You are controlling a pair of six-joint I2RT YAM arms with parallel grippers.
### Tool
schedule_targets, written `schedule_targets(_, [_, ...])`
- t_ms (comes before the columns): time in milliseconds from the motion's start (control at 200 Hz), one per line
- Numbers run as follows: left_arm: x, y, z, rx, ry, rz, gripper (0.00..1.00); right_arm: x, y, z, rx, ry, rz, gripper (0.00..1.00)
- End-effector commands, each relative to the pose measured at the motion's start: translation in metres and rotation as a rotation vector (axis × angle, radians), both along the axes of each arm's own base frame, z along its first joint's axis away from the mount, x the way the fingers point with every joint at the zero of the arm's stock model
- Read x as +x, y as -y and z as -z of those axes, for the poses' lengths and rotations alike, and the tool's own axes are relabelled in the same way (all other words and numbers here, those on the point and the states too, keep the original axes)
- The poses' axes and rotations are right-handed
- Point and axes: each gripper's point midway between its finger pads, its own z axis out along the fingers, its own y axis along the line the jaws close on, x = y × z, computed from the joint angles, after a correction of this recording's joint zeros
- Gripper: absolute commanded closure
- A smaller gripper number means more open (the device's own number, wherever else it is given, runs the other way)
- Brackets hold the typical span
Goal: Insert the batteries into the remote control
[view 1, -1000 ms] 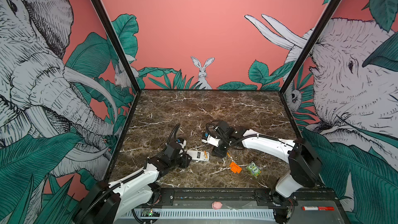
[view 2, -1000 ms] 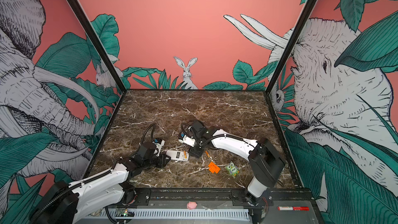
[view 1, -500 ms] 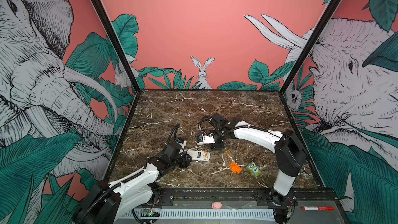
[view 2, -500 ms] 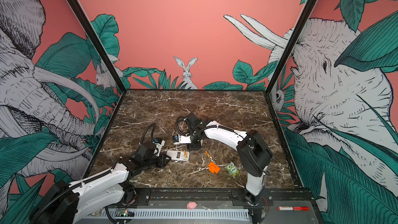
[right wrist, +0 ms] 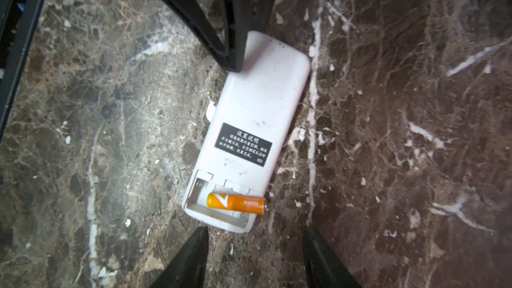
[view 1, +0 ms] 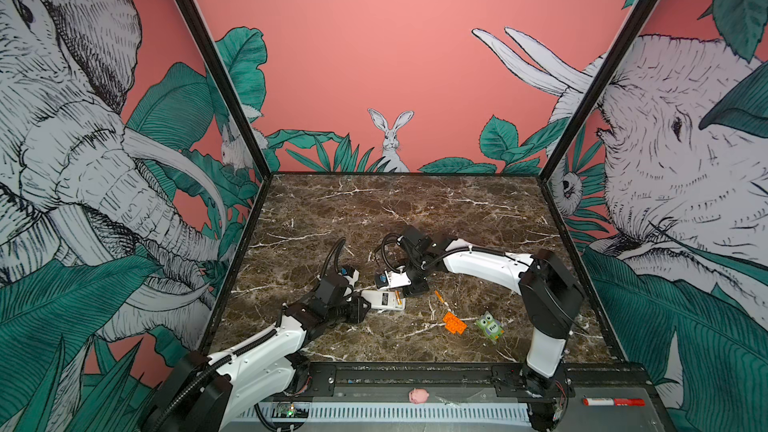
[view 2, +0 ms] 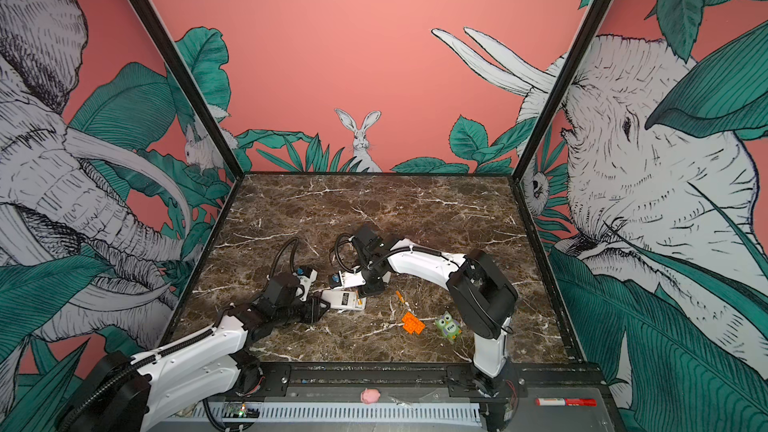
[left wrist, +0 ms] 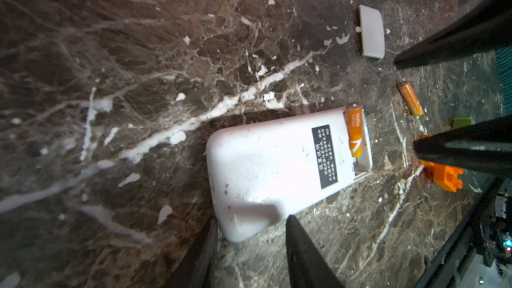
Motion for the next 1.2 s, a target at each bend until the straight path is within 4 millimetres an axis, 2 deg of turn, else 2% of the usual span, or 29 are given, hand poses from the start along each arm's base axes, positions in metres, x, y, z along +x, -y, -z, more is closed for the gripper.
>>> schedule_targets(0, [-0.006,-0.004,0.004,-0.001,-0.026,-0.005,0.59,0.000,-0.001,0.010,-0.018,0.023,-0.044,0.47])
schedule_targets(430, [-0.006,-0.005,0.008,0.002,-0.037,-0.011,0.59,0.005,-0.004,0.023,-0.040,0.071,-0.076,0.53])
schedule_targets(1195, [-0.005,-0.006,0.010,-0.003,-0.048,-0.019,0.60,-0.005,-0.002,0.038,-0.084,0.050,-0.107,0.60])
